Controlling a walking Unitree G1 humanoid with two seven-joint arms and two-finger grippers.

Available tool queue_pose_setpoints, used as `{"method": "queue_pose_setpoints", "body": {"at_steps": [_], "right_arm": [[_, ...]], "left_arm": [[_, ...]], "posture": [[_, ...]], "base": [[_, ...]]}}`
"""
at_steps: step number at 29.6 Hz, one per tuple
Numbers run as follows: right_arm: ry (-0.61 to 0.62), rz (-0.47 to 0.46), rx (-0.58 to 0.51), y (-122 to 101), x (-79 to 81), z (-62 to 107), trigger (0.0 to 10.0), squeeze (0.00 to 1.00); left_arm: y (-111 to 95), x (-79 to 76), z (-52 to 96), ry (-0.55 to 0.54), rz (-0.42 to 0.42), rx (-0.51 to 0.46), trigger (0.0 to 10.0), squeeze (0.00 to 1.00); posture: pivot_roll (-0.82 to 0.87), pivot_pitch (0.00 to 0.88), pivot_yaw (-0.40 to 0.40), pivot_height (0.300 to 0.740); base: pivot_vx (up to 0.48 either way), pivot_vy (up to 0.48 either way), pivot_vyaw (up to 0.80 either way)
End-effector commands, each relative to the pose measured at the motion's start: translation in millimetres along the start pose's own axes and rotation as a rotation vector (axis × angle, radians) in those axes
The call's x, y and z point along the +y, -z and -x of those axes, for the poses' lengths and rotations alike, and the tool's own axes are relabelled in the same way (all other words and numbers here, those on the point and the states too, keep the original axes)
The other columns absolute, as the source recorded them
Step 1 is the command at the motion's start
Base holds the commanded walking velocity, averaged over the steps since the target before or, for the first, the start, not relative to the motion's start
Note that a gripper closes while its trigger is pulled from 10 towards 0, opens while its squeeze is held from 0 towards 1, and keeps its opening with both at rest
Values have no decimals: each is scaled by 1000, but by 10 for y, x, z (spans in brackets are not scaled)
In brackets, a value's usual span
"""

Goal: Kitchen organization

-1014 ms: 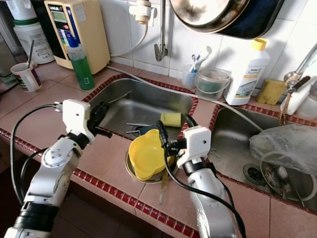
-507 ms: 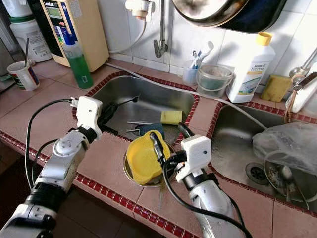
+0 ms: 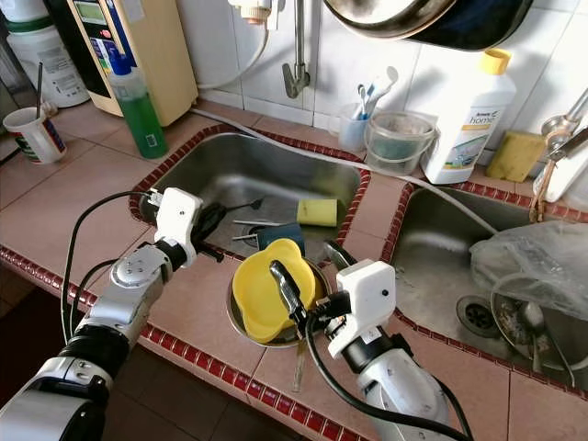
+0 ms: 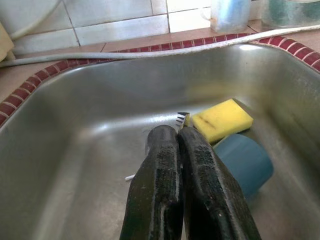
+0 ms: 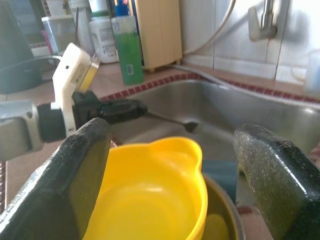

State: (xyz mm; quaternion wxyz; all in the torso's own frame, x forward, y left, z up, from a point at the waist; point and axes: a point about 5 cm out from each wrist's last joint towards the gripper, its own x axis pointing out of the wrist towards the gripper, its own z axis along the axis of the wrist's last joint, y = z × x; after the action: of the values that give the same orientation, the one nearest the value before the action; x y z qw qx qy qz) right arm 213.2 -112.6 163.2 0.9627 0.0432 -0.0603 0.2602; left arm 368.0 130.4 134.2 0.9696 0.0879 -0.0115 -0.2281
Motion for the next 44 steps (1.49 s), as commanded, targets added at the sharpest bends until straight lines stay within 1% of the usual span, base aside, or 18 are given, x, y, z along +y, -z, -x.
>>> {"method": "queue_pose_setpoints", "body": {"at_steps": [1, 4, 10, 17, 23, 26, 27, 28, 31, 32, 33, 39, 44], "right_arm": [[-9, 3, 6, -20, -5, 45, 10000, 0], [-6, 5, 22, -13, -36, 88, 10000, 0], [-13, 8, 38, -8, -32, 119, 10000, 0], [-19, 4, 41, -11, -24, 131, 10000, 0], [1, -5, 23, -65, -63, 168, 10000, 0], [11, -47, -1, -118, -72, 199, 10000, 0], [11, -47, -1, -118, -72, 199, 10000, 0], [29, -78, -20, -164, -97, 228, 10000, 0], [32, -94, -26, -187, -109, 258, 10000, 0], [51, -128, -37, -208, -147, 294, 10000, 0], [60, -139, -41, -214, -163, 306, 10000, 0], [108, -167, -15, -180, -286, 416, 10000, 0], [111, -162, -7, -182, -301, 433, 10000, 0]], "left_arm": [[-56, 45, -23, -6, -13, -17, 10000, 0], [-82, 87, -32, -18, -15, -25, 10000, 0], [-105, 129, -41, -24, -11, -30, 10000, 0], [-105, 143, -47, -21, -17, -30, 10000, 0], [-90, 184, -23, -14, -30, -26, 10000, 0], [-91, 198, -21, -5, -37, -22, 10000, 0], [-91, 198, -21, -5, -37, -22, 10000, 0], [-102, 208, -22, -2, -42, -25, 10000, 0], [-104, 213, -21, 7, -47, -26, 10000, 0], [-106, 216, -20, 15, -52, -25, 10000, 0], [-106, 217, -19, 16, -53, -24, 10000, 0], [-118, 197, -36, 34, -57, -24, 10000, 0], [-123, 201, -38, 38, -52, -26, 10000, 0]], "posture": [[-166, 148, 66, 740], [-166, 149, 67, 740], [-163, 151, 69, 740], [-164, 147, 67, 740], [-179, 143, 75, 740], [-191, 137, 81, 740], [-191, 137, 81, 740], [-198, 134, 87, 740], [-206, 132, 91, 740], [-214, 130, 98, 740], [-215, 130, 99, 740], [-222, 132, 105, 740], [-222, 135, 104, 740]], "base": [[0, 0, 0], [0, 0, 0], [0, 0, 0], [0, 0, 0], [0, 0, 0], [0, 0, 0], [0, 0, 0], [0, 0, 0], [0, 0, 0], [0, 0, 0], [0, 0, 0], [0, 0, 0], [0, 0, 0]]}}
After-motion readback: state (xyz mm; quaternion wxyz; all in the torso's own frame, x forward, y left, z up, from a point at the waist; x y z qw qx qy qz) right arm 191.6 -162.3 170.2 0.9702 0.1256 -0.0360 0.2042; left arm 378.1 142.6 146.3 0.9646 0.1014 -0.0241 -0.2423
